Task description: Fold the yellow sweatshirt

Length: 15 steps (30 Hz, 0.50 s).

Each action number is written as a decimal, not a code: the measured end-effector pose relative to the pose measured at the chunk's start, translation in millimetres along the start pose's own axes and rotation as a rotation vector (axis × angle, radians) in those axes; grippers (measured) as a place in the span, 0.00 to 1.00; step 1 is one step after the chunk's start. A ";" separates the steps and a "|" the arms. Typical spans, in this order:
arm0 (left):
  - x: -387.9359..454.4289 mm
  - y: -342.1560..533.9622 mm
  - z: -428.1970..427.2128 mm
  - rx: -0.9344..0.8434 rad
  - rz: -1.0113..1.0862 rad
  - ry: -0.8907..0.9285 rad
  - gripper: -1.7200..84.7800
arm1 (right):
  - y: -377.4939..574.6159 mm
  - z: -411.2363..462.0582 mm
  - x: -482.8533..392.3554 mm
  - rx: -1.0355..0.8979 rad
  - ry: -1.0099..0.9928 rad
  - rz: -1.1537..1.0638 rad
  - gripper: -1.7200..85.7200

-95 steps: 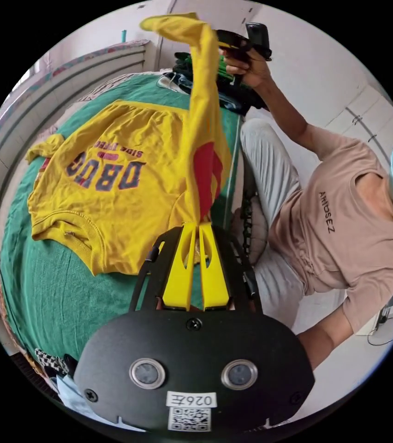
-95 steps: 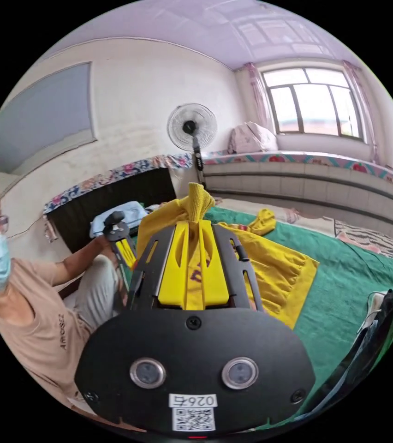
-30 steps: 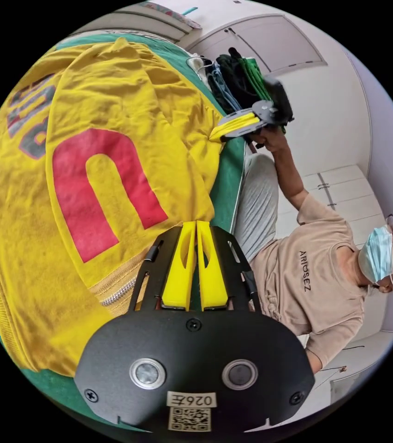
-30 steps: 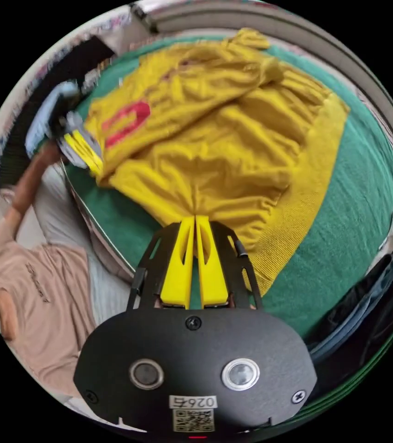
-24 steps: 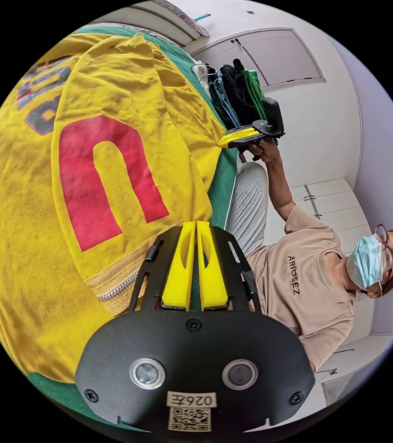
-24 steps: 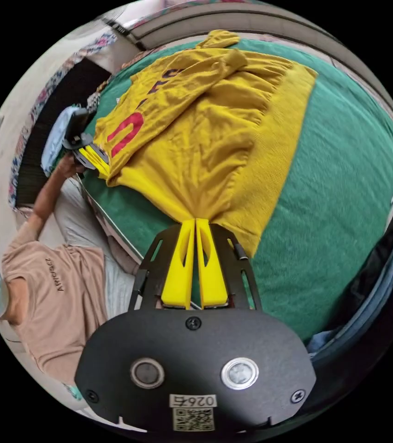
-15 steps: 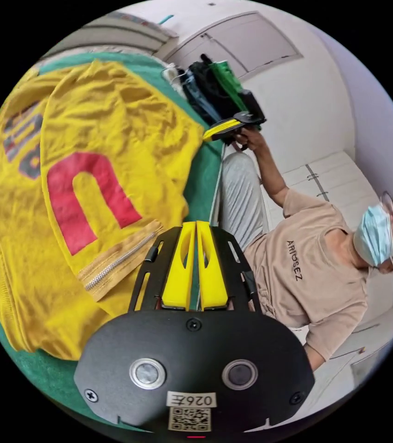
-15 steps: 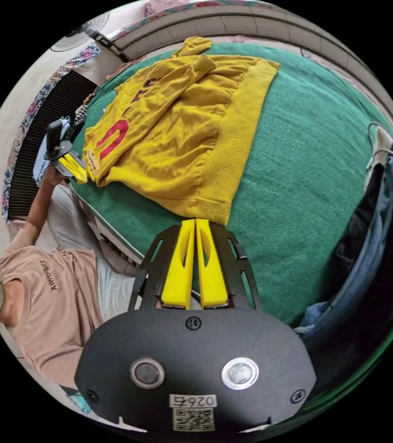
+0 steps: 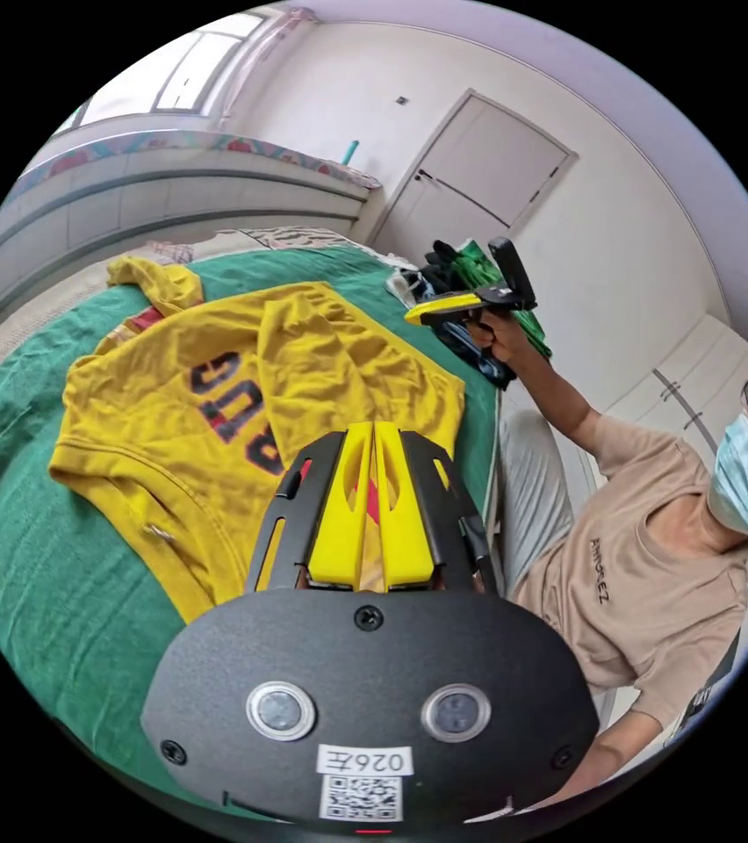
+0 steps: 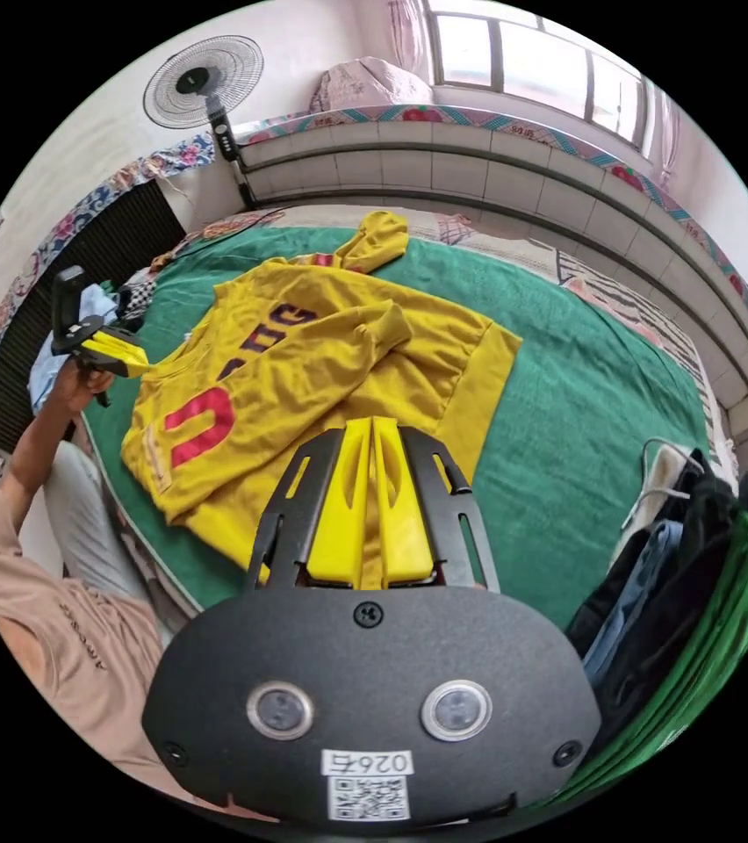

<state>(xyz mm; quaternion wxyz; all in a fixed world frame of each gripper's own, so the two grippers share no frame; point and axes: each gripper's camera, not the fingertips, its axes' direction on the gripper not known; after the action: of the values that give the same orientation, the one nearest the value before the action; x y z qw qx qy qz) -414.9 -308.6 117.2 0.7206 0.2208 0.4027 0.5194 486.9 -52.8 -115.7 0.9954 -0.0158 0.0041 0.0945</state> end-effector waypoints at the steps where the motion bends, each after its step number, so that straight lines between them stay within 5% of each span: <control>1: -18.9 -6.2 0.7 0.021 -0.013 -0.019 0.01 | -16.5 19.2 4.1 -0.006 0.007 0.007 0.01; 9: -123.3 -19.5 -14.2 0.244 -0.047 -0.263 0.01 | -77.2 101.2 40.9 0.227 -0.193 0.077 0.01; 15: -224.8 -26.9 -18.0 0.205 -0.089 -0.388 0.06 | -171.7 169.2 51.9 0.295 -0.374 0.146 0.02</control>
<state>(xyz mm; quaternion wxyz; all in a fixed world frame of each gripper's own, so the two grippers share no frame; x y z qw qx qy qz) -444.7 -528.4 165.8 0.7805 0.3709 0.3164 0.3913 571.0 -206.1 58.1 0.9609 0.1476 -0.1655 0.1660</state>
